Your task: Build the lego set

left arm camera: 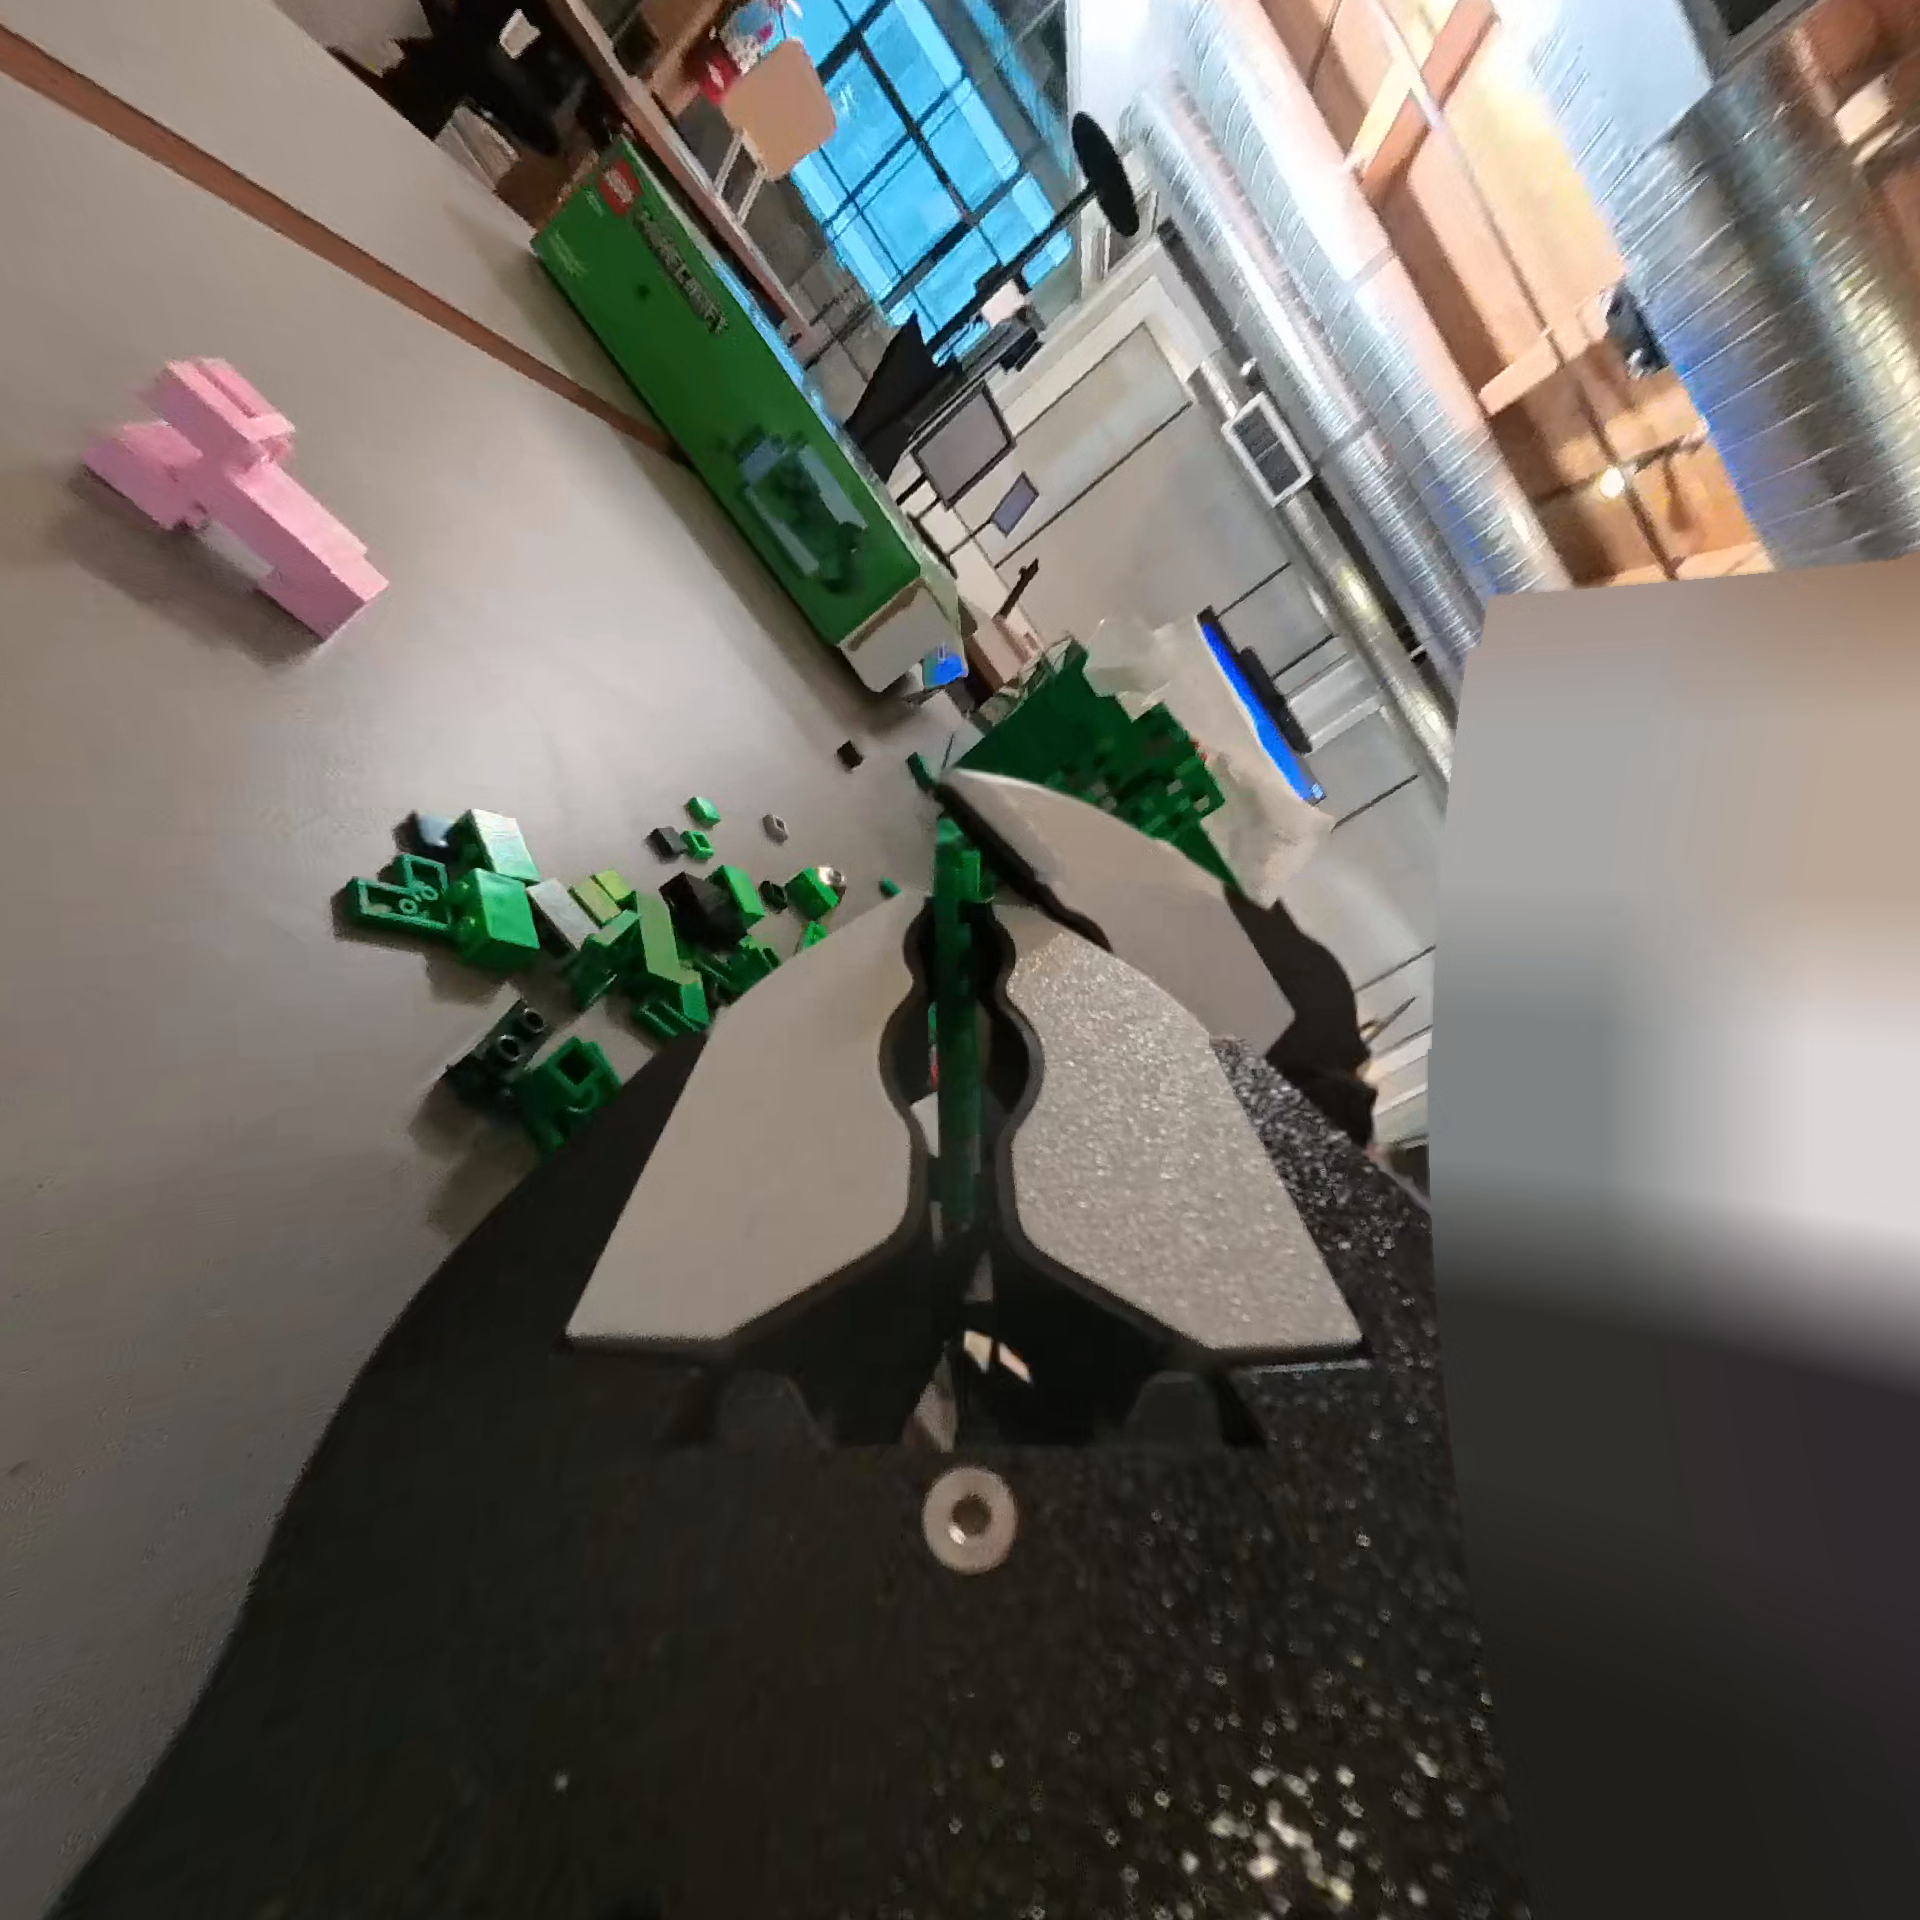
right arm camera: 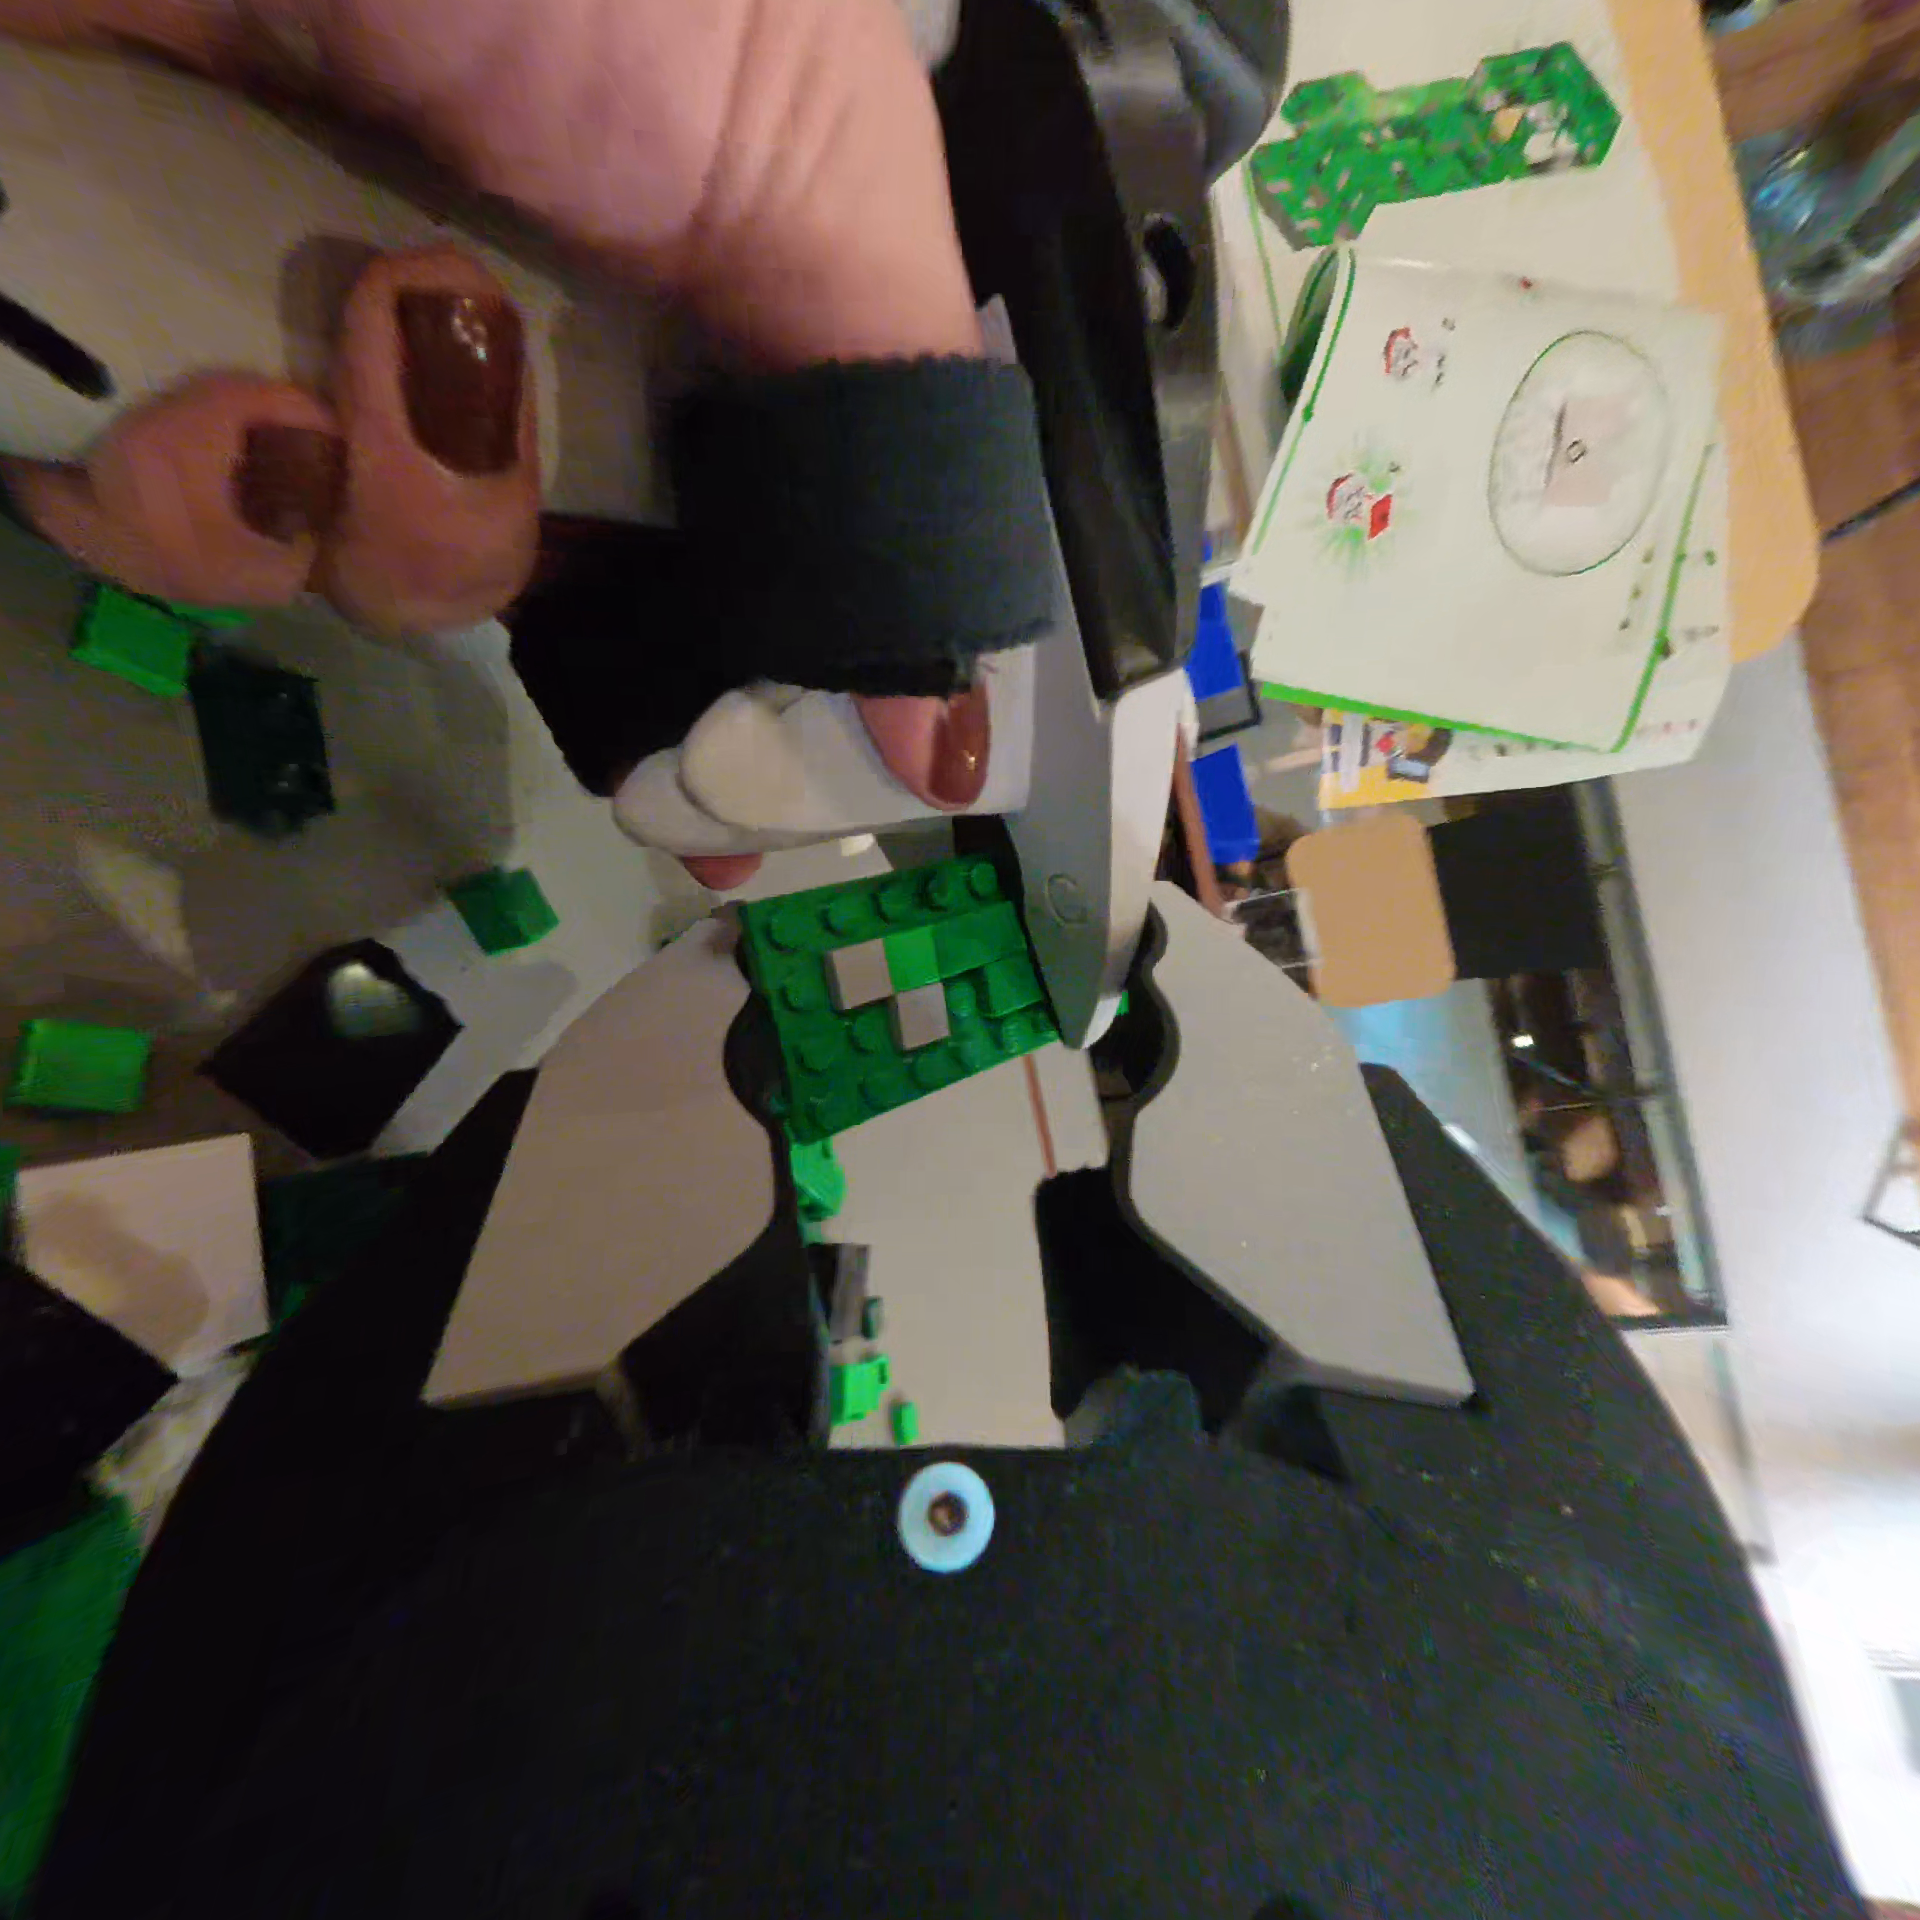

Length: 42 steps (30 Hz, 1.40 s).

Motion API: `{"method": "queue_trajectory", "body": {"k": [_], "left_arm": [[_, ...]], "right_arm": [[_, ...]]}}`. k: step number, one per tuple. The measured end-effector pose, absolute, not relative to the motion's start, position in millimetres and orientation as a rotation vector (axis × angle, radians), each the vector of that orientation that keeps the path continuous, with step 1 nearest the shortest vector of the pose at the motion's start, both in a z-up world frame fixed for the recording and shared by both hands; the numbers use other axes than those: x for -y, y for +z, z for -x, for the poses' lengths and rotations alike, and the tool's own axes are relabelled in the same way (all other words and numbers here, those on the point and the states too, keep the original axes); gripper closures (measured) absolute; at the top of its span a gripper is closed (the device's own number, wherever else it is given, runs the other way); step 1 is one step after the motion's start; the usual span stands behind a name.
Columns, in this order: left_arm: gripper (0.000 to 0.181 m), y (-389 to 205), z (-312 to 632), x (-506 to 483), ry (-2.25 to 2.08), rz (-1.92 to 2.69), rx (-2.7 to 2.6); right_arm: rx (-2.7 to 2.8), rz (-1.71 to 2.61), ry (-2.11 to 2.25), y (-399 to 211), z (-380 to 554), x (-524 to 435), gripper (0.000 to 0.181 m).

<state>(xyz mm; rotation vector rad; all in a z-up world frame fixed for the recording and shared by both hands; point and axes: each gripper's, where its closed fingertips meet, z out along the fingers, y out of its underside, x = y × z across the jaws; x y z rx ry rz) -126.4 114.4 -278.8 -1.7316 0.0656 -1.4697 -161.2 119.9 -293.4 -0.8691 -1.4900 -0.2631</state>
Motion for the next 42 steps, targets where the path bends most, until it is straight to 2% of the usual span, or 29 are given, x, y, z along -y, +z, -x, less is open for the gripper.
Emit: {"method": "queue_trajectory", "body": {"k": [4,6,10,15,25,33,42], "left_arm": [[0.176,-284,121,-108,-1.358,1.798,-0.206],[0.175,-291,118,-107,-1.281,1.853,-0.268],[0.175,-291,115,-103,-1.242,1.874,-0.335],[0.175,-288,113,-100,-1.159,1.890,-0.420],[0.175,-287,114,-96,-1.111,1.898,-0.481],[0.172,-278,114,-98,-1.506,1.751,-0.206],[0.170,-278,114,-100,-1.542,1.745,-0.167]], "right_arm": [[1.538,1.029,-0.120,-303,159,-123,0.089],[1.581,1.056,-0.100,-310,160,-122,0.086],[1.621,1.028,-0.124,-312,162,-116,0.094],[1.634,1.096,-0.092,-313,163,-117,0.089],[1.637,1.157,-0.078,-315,165,-116,0.089],[1.555,0.982,-0.415,-305,161,-133,0.089],[1.454,0.881,-0.550,-297,159,-141,0.089]]}}
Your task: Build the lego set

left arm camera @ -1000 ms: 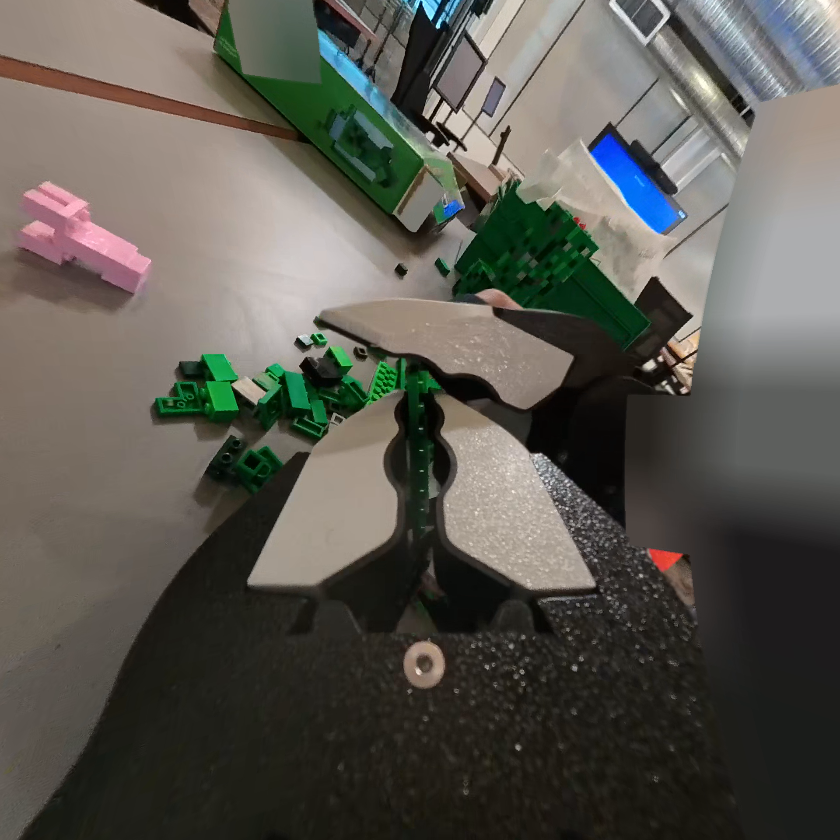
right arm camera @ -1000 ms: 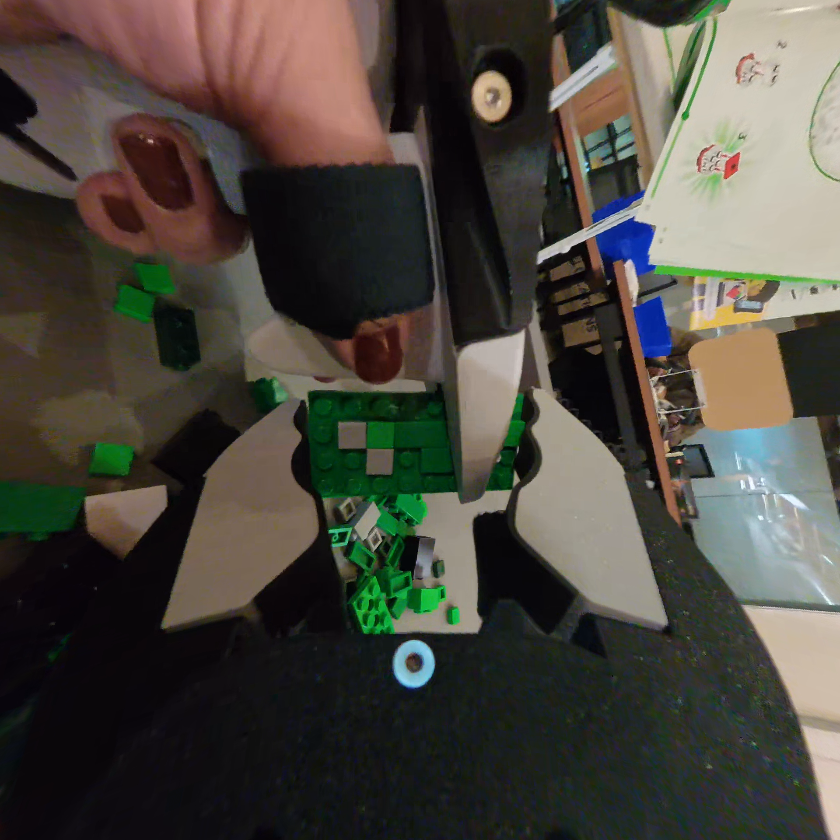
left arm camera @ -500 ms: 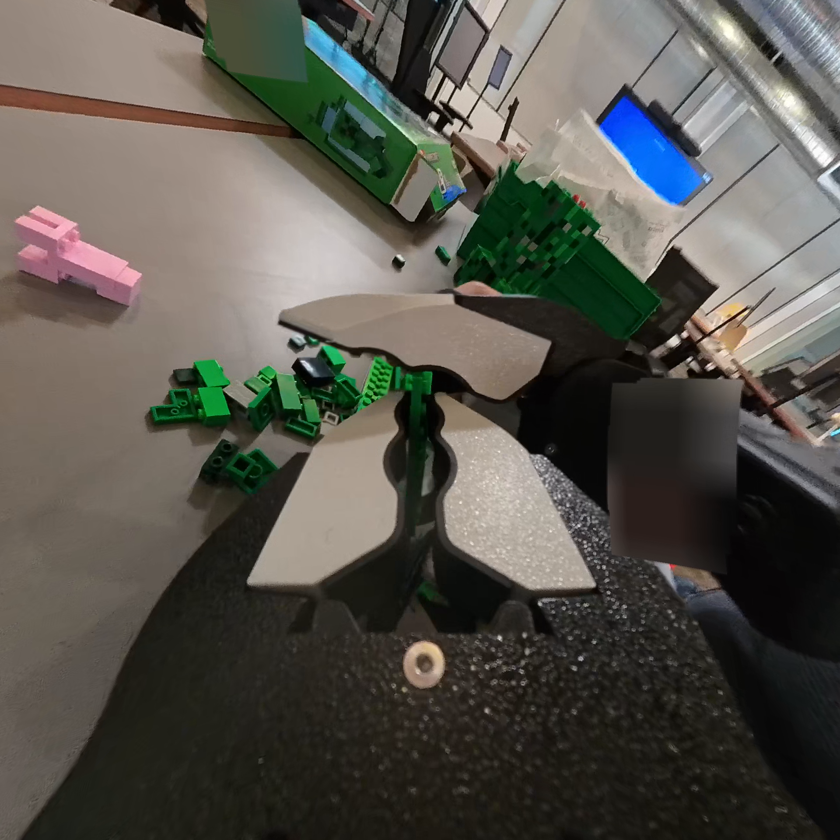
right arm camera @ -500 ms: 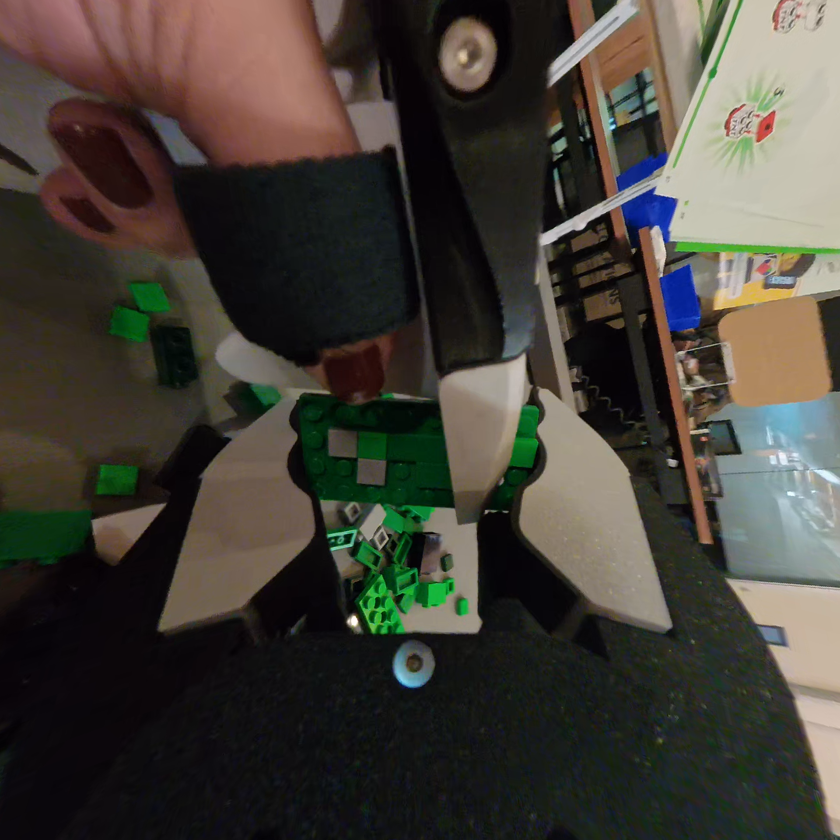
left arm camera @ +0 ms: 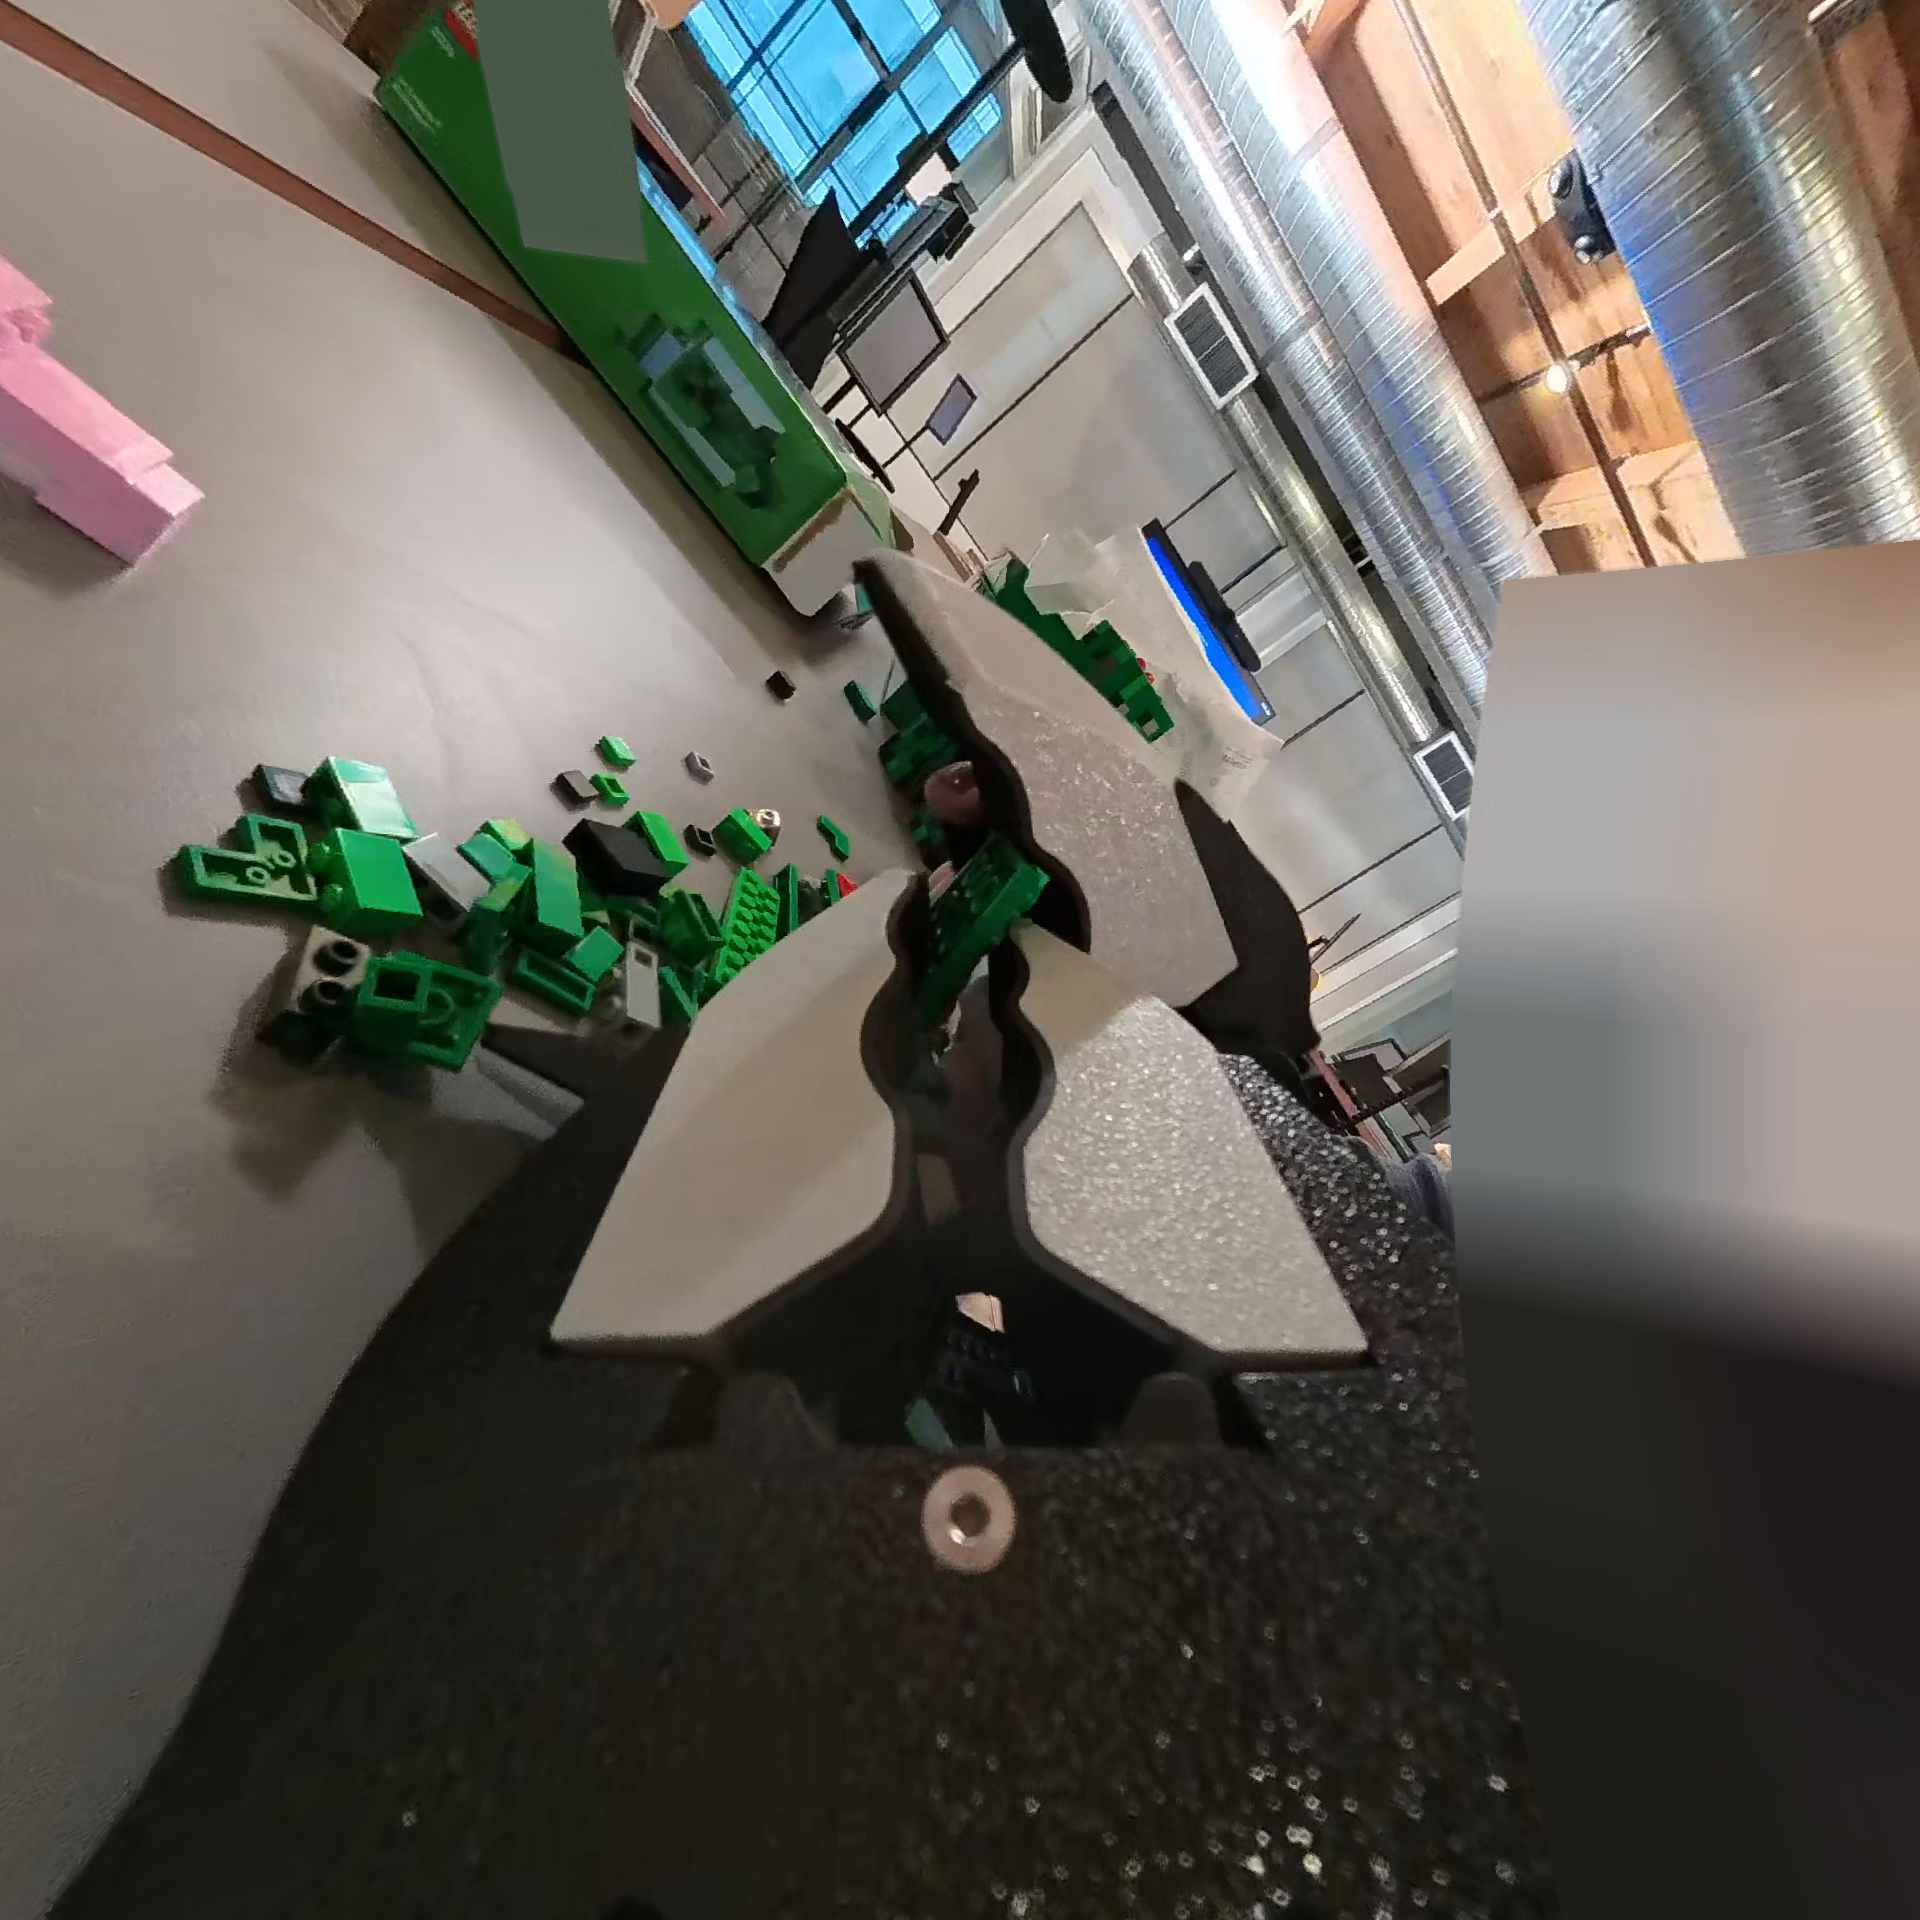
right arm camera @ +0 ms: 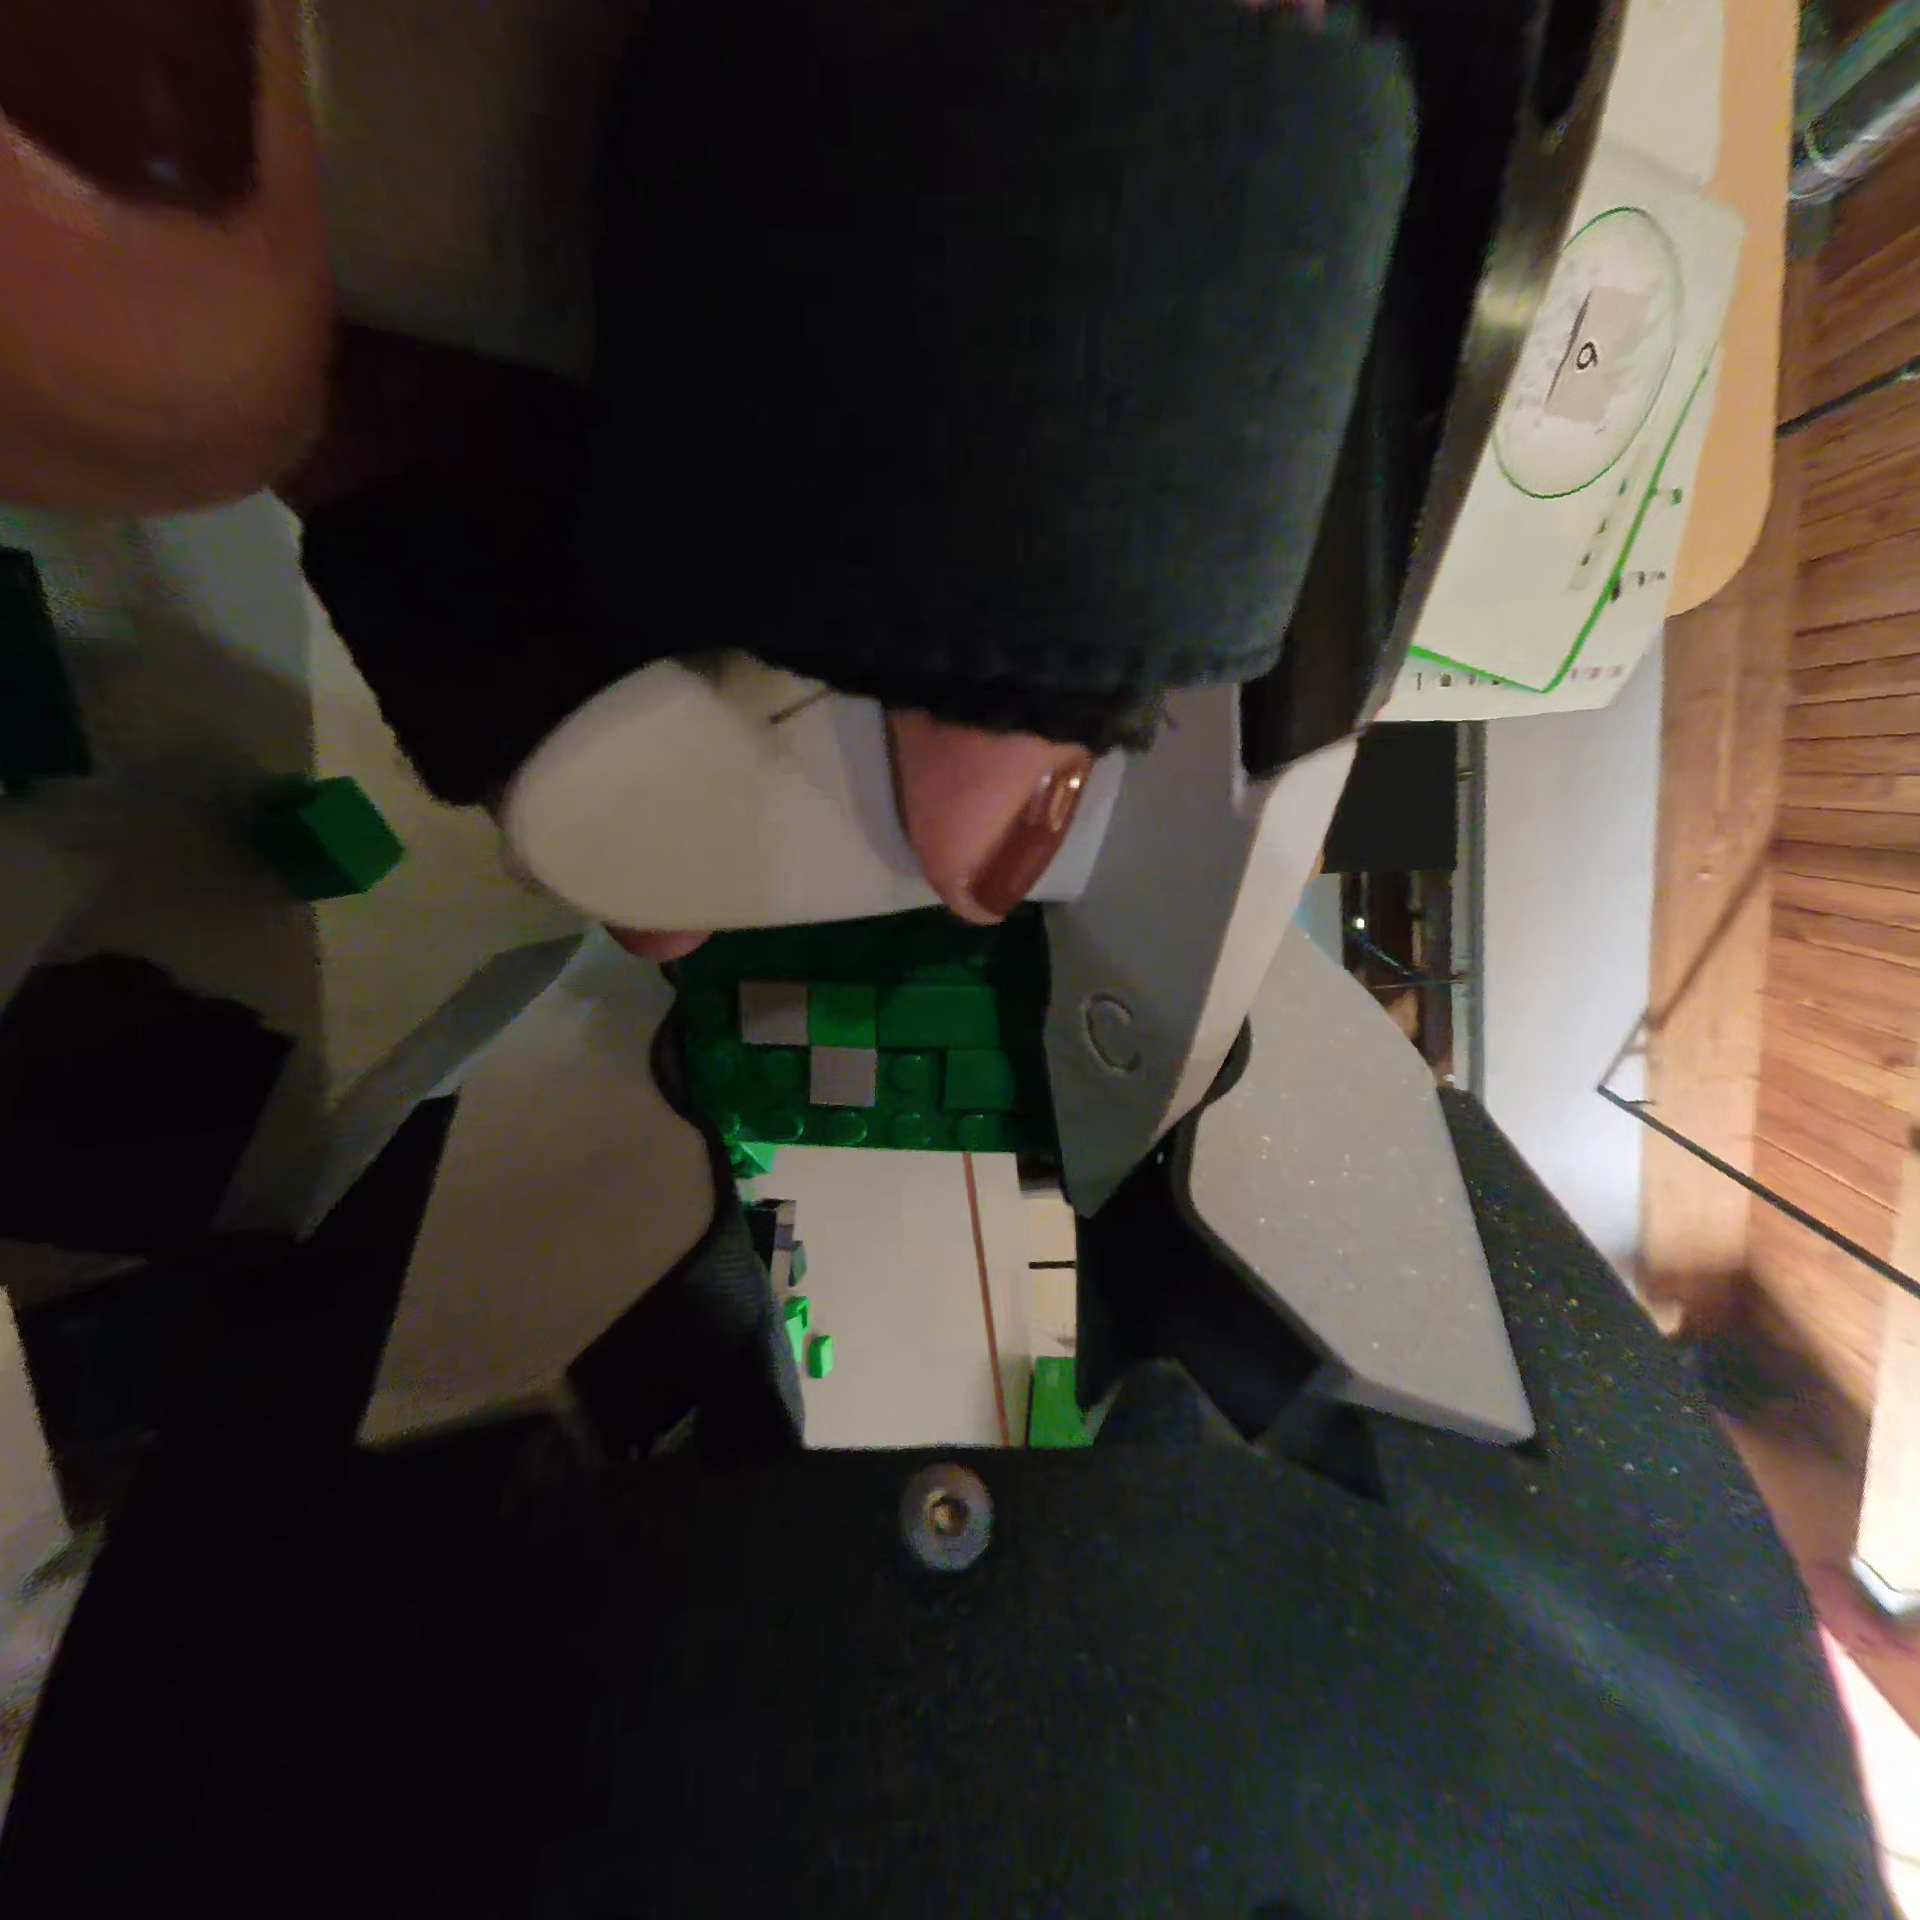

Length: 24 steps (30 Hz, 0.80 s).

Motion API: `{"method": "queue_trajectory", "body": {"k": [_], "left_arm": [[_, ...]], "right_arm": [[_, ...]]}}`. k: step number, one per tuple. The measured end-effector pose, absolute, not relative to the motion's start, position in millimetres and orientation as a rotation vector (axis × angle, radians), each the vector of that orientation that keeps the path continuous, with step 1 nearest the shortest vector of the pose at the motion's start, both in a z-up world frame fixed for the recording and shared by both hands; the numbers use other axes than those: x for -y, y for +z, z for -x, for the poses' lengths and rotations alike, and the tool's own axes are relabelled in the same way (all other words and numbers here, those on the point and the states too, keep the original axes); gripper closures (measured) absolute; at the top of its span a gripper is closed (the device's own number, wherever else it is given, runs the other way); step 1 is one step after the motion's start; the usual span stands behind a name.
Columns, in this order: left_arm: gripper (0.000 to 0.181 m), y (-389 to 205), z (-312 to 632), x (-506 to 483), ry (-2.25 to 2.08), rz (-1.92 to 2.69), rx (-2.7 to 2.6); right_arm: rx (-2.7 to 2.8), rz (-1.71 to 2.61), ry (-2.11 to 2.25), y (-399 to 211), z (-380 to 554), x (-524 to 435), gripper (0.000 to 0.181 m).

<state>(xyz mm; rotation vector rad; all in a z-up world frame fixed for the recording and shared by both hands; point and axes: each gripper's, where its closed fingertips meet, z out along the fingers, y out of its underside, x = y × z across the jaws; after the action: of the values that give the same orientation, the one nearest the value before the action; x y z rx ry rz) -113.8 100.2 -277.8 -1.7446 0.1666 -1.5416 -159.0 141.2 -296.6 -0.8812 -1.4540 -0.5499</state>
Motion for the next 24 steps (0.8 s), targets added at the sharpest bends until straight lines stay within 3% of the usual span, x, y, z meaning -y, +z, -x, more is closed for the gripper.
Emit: {"method": "queue_trajectory", "body": {"k": [17,18,24], "left_arm": [[0.168,-280,112,-107,-1.561,1.748,-0.097],[0.172,-279,117,-110,-1.544,1.727,-0.067],[0.173,-281,118,-111,-1.507,1.748,-0.075]], "right_arm": [[1.382,0.767,-0.731,-291,151,-149,0.089],[1.382,0.726,-0.767,-290,151,-147,0.097],[1.400,0.766,-0.690,-292,151,-143,0.105]]}}
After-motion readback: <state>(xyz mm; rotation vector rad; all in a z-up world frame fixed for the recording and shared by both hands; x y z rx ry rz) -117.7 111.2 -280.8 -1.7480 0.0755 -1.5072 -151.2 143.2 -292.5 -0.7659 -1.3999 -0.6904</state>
